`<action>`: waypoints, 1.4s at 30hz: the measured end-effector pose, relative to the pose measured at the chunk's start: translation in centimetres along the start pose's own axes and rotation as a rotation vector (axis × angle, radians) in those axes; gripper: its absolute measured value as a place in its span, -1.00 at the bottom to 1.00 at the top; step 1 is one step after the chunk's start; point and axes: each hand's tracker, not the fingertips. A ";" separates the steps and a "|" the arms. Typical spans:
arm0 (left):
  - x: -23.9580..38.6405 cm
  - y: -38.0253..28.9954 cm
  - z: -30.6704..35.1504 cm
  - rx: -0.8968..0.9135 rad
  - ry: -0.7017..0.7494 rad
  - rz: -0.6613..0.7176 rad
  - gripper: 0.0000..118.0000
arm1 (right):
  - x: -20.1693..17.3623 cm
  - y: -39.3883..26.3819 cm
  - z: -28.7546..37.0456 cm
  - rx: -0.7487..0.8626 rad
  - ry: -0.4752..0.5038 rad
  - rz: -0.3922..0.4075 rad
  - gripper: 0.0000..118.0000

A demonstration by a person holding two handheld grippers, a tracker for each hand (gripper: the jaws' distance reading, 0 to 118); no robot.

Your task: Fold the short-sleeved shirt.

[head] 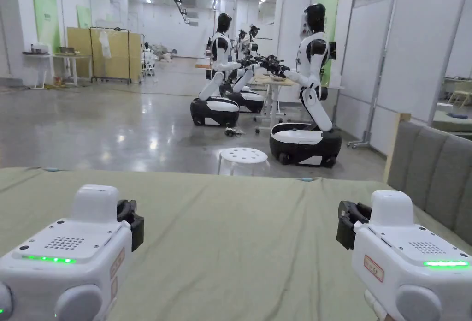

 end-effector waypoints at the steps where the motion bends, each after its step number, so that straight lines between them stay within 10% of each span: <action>1: 0.3 0.1 0.2 -0.008 -0.009 -0.010 -0.85 | -0.1 0.0 0.2 0.016 0.007 0.026 -0.94; 8: 0.6 0.3 0.3 -0.016 0.015 0.005 -0.75 | -0.7 -0.3 -0.5 0.007 0.006 0.024 -0.83; 11: 0.5 0.3 0.3 -0.003 0.028 -0.015 -0.12 | -1.2 -0.4 -0.5 0.016 -0.010 0.052 -0.18; 17: 0.7 0.8 0.2 0.015 0.011 -0.010 0.60 | -1.8 0.2 -0.6 0.031 -0.008 0.084 -0.04; 19: 0.9 1.1 0.1 0.022 0.003 -0.020 0.92 | -1.7 0.2 -0.6 0.031 -0.010 0.091 0.40; 33: 1.5 2.2 1.1 0.067 -0.017 -0.019 1.00 | -2.8 1.1 -0.3 -0.006 0.024 0.045 0.60; 37: 1.4 2.0 1.2 0.062 -0.016 -0.018 1.00 | -2.5 1.3 0.4 -0.022 0.141 -0.093 0.60; 42: 1.3 1.4 1.3 0.045 -0.032 0.005 1.00 | -2.9 2.1 1.4 0.010 0.004 -0.051 0.60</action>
